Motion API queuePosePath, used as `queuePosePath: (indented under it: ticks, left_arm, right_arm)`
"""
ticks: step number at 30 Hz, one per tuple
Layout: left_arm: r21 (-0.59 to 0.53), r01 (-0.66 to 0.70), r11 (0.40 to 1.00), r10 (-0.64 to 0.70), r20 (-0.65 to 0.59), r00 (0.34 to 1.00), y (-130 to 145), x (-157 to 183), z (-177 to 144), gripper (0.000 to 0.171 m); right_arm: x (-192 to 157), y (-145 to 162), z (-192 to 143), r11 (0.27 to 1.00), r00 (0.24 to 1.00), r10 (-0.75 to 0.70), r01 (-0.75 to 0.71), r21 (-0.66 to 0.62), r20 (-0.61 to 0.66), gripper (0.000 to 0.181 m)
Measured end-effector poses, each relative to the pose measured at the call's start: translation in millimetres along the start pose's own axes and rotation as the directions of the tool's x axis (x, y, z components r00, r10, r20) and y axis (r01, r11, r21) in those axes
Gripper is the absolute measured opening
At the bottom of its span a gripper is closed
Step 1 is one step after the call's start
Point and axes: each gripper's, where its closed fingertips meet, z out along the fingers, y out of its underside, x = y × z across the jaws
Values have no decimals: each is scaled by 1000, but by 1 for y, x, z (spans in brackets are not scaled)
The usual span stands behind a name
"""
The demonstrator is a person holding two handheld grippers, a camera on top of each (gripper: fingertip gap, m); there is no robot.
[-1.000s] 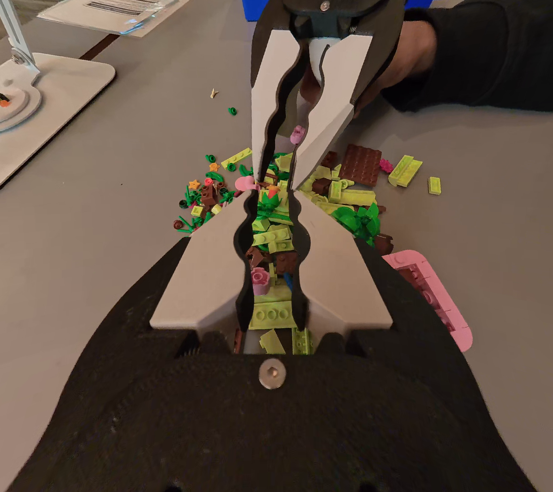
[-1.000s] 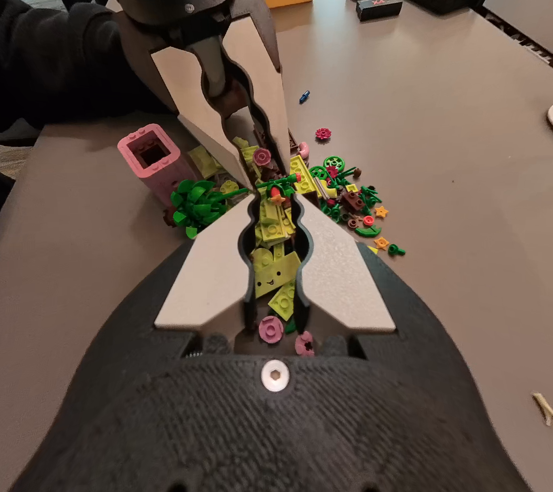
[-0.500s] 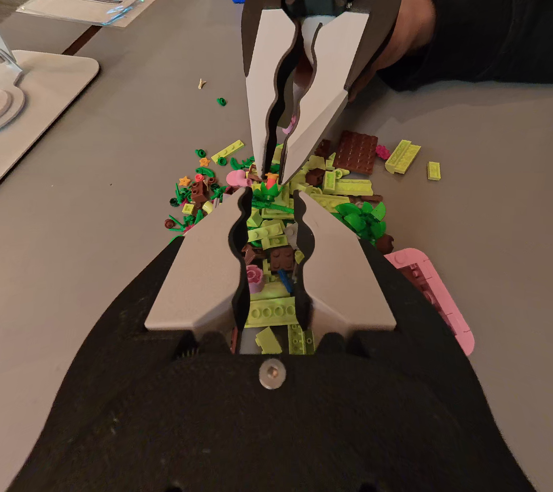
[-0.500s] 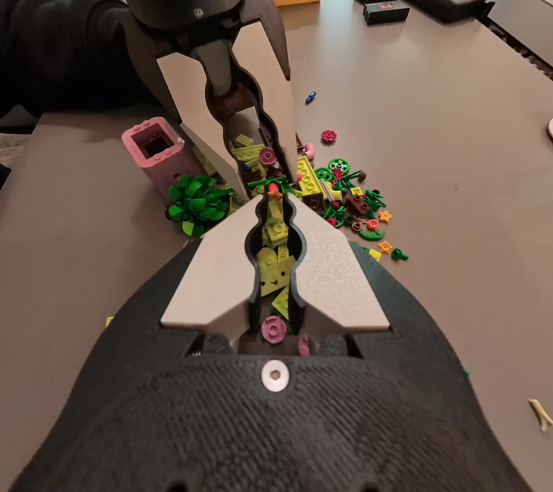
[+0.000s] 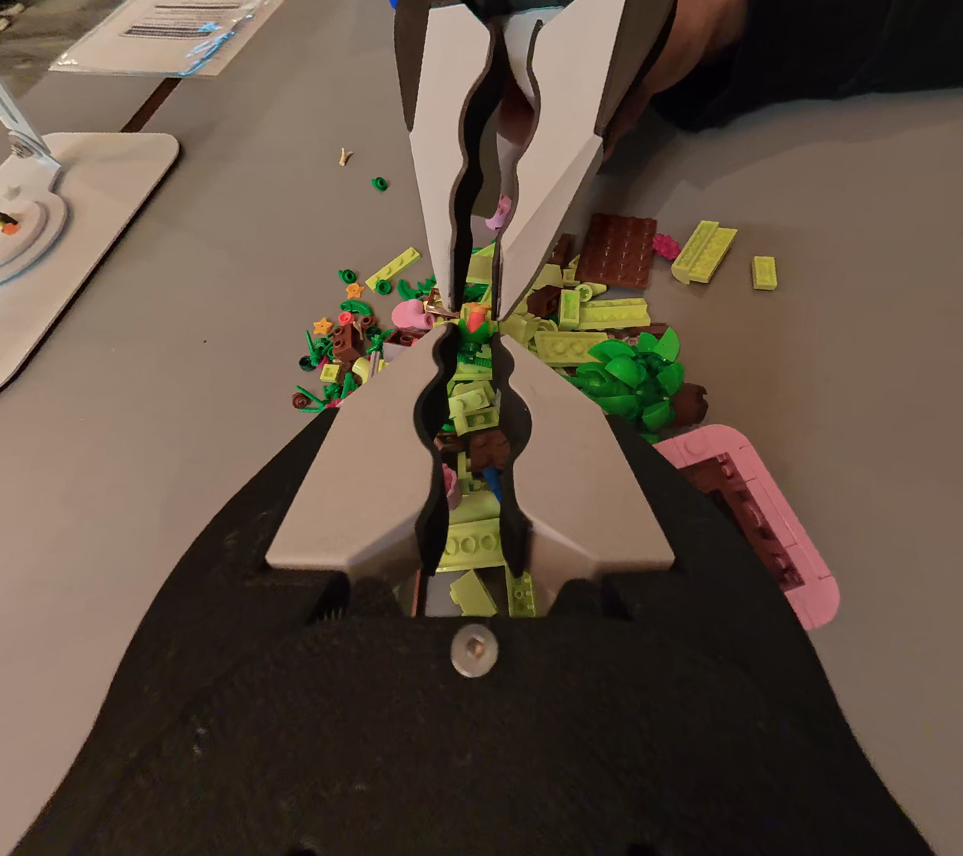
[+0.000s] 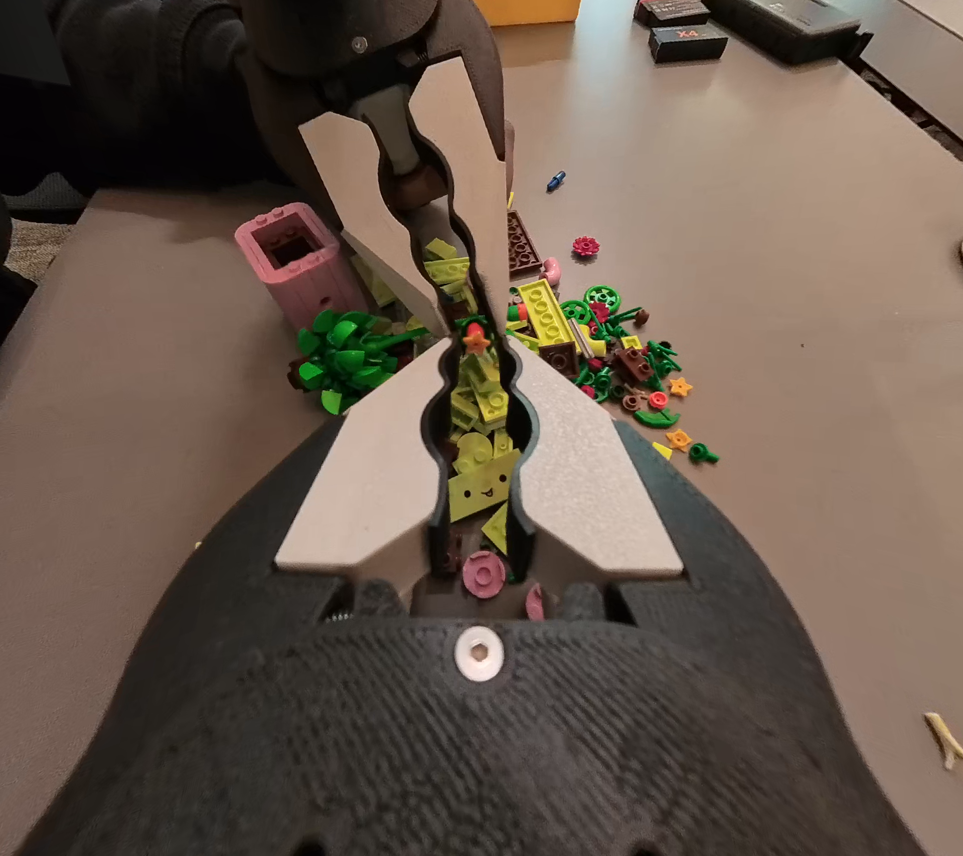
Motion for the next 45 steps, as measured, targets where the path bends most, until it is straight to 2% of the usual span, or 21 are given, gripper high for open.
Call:
queuePosePath:
  ticks: [13, 15, 16, 20, 23, 29, 32, 35, 42, 45]
  left_arm:
    - [7, 6, 1000, -6, -18, 1000, -1, 0, -1, 10]
    - [-86, -25, 996, 26, 11, 1000, 16, -6, 0, 10]
    - [-88, -42, 995, 45, 36, 998, 18, -11, -1, 10]
    - [-2, 19, 1000, -19, 9, 1000, 6, -12, -7, 9]
    - [-1, 12, 1000, -12, 7, 1000, 6, -11, -7, 10]
    - [-11, -7, 1000, 7, 11, 1000, 7, -10, -6, 10]
    - [-6, -6, 1000, 6, 10, 1000, 6, -10, -7, 10]
    - [-4, -14, 1000, 15, 14, 1000, 6, -10, -7, 10]
    - [15, -41, 999, 41, 27, 999, 3, -10, -7, 10]
    - [22, -55, 998, 54, 37, 998, 2, -10, -7, 10]
  right_arm:
    - [-2, -1, -1, 1000, 999, 16, -17, 11, 30, 6]
    - [3, -9, -8, 996, 999, 42, -44, 75, 23, 6]
    - [6, -15, -16, 989, 997, 69, -73, 131, 31, 5]
    - [26, -19, -39, 960, 986, 163, -167, 224, 39, 5]
    - [30, -15, -39, 965, 986, 165, -165, 203, 15, 5]
    - [19, 7, -15, 1000, 998, 25, -26, -2, -51, 8]
    - [18, 14, -9, 998, 997, -11, 7, -55, -72, 12]
    - [19, 13, -10, 999, 997, -10, 6, -50, -79, 13]
    - [27, -3, -25, 993, 993, 74, -66, 93, -87, 13]
    - [16, -10, -18, 989, 994, 104, -98, 113, -43, 14]
